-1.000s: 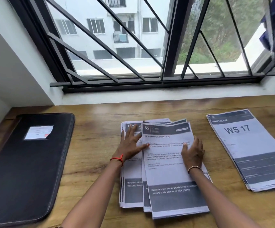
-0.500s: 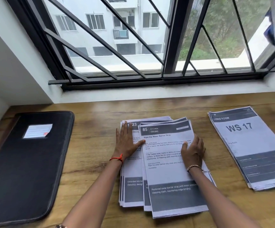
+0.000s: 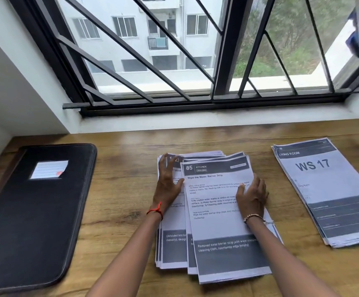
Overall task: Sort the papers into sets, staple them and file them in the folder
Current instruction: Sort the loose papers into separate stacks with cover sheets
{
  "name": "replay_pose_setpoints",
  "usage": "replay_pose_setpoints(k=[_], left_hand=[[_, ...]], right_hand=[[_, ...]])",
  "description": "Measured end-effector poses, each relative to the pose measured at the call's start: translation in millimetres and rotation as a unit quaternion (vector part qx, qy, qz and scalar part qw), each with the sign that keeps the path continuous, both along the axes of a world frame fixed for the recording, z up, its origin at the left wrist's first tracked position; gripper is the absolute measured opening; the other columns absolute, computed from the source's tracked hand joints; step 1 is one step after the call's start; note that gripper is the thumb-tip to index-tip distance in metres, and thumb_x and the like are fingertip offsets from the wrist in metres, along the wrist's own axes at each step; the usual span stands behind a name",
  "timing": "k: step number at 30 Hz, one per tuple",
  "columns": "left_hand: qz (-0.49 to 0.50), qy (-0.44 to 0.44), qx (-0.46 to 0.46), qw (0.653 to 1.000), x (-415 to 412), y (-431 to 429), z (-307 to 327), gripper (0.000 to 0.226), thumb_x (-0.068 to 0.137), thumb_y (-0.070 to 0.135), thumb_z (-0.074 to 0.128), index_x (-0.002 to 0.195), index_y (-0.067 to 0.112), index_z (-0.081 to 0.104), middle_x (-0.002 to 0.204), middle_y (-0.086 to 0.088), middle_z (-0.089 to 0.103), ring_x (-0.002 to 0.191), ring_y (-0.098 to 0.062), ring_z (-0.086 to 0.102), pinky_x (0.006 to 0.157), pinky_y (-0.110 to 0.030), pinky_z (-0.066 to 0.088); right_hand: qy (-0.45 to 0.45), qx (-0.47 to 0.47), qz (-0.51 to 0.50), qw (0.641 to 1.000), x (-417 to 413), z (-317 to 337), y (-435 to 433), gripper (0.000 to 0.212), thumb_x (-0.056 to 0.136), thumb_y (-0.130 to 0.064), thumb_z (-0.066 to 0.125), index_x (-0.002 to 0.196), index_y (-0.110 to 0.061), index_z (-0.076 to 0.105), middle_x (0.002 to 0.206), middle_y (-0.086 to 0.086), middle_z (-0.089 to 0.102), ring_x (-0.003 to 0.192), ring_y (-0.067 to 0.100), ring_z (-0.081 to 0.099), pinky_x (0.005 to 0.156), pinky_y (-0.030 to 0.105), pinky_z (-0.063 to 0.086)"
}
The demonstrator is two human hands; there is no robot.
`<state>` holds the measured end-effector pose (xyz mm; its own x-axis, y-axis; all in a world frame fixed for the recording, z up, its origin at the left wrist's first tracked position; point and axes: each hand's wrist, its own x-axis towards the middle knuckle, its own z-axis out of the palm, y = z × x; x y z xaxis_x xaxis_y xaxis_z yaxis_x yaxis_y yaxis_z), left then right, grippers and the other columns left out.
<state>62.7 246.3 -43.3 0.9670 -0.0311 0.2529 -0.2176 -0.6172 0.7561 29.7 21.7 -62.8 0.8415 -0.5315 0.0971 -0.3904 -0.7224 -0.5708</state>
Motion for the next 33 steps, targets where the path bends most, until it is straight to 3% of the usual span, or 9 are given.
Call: replay_pose_setpoints(k=[2, 6, 12, 15, 17, 21, 26, 30, 33], left_hand=[[0.053, -0.012, -0.048, 0.997, -1, 0, 3, 0.058, 0.073, -0.006, 0.07, 0.125, 0.01, 0.051, 0.142, -0.012, 0.029, 0.124, -0.015, 0.037, 0.09, 0.008, 0.024], [0.099, 0.062, -0.156, 0.981, 0, 2, 5, 0.046, 0.076, 0.002, 0.073, 0.117, 0.008, 0.052, 0.119, -0.002, 0.052, 0.116, -0.017, 0.049, 0.074, 0.009, 0.03], [0.059, 0.144, -0.235, 0.959, 0, 6, 8, 0.065, 0.075, 0.009, 0.076, 0.128, 0.015, 0.039, 0.116, 0.011, 0.053, 0.104, 0.002, 0.053, 0.085, -0.008, 0.039], [0.042, 0.176, -0.264, 0.947, 7, 8, 4, 0.089, 0.068, 0.012, 0.082, 0.138, 0.025, 0.028, 0.135, -0.001, 0.047, 0.119, -0.015, 0.051, 0.103, -0.03, 0.04], [0.035, 0.188, -0.275, 0.942, 10, 5, 2, 0.093, 0.064, 0.015, 0.083, 0.139, 0.026, 0.029, 0.139, -0.004, 0.045, 0.126, -0.02, 0.046, 0.105, -0.039, 0.039], [0.027, 0.145, -0.308, 0.94, 9, -2, 17, 0.05, 0.07, -0.008, 0.071, 0.111, 0.017, 0.057, 0.103, -0.003, 0.066, 0.099, -0.021, 0.063, 0.088, -0.037, 0.053], [-0.016, 0.119, -0.38, 0.917, 6, -9, 34, 0.044, 0.069, -0.02, 0.065, 0.087, 0.019, 0.068, 0.079, 0.006, 0.069, 0.075, -0.009, 0.062, 0.068, -0.024, 0.053], [-0.065, 0.159, -0.424, 0.889, 3, -12, 46, 0.034, 0.058, -0.009, 0.072, 0.077, 0.019, 0.075, 0.072, 0.008, 0.07, 0.066, -0.006, 0.059, 0.063, -0.022, 0.049], [-0.096, 0.169, -0.421, 0.886, 1, -10, 49, 0.035, 0.049, 0.012, 0.077, 0.082, 0.022, 0.076, 0.074, 0.007, 0.071, 0.069, -0.008, 0.061, 0.064, -0.023, 0.052]], right_hand=[[-0.005, 0.0, -0.003, 1.0, 0, -1, 0, 0.052, 0.084, -0.012, 0.052, 0.131, 0.006, 0.039, 0.13, 0.027, 0.046, 0.117, 0.041, 0.044, 0.101, 0.048, 0.03], [-0.01, 0.011, -0.004, 1.0, -1, 1, 1, 0.059, 0.078, -0.023, 0.042, 0.129, 0.006, 0.041, 0.129, 0.027, 0.047, 0.116, 0.041, 0.045, 0.101, 0.048, 0.031], [-0.017, 0.076, -0.013, 0.997, 8, 8, 4, 0.048, 0.084, -0.006, 0.055, 0.128, 0.006, 0.043, 0.127, 0.025, 0.044, 0.118, 0.038, 0.043, 0.103, 0.042, 0.027], [-0.035, 0.128, -0.004, 0.991, 16, 17, 17, 0.039, 0.084, -0.004, 0.055, 0.12, 0.008, 0.047, 0.122, 0.023, 0.045, 0.114, 0.037, 0.046, 0.102, 0.04, 0.035], [-0.047, 0.152, 0.005, 0.987, 20, 22, 29, 0.035, 0.083, -0.004, 0.056, 0.116, 0.008, 0.05, 0.121, 0.023, 0.045, 0.112, 0.036, 0.047, 0.1, 0.037, 0.037], [-0.047, 0.178, 0.006, 0.983, 25, 30, 41, 0.031, 0.085, -0.009, 0.056, 0.11, 0.009, 0.053, 0.119, 0.023, 0.045, 0.115, 0.034, 0.044, 0.099, 0.036, 0.036], [-0.042, 0.207, -0.013, 0.977, 26, 34, 31, 0.042, 0.085, -0.024, 0.061, 0.113, 0.006, 0.052, 0.123, 0.022, 0.048, 0.116, 0.035, 0.045, 0.1, 0.044, 0.037], [-0.087, 0.224, -0.012, 0.971, 22, 40, 23, 0.059, 0.083, -0.034, 0.066, 0.128, -0.002, 0.047, 0.125, 0.017, 0.051, 0.118, 0.03, 0.047, 0.1, 0.044, 0.039], [-0.096, 0.258, 0.002, 0.961, 18, 40, 18, 0.053, 0.081, -0.033, 0.069, 0.122, -0.005, 0.049, 0.108, 0.017, 0.062, 0.096, 0.029, 0.059, 0.078, 0.036, 0.05]])
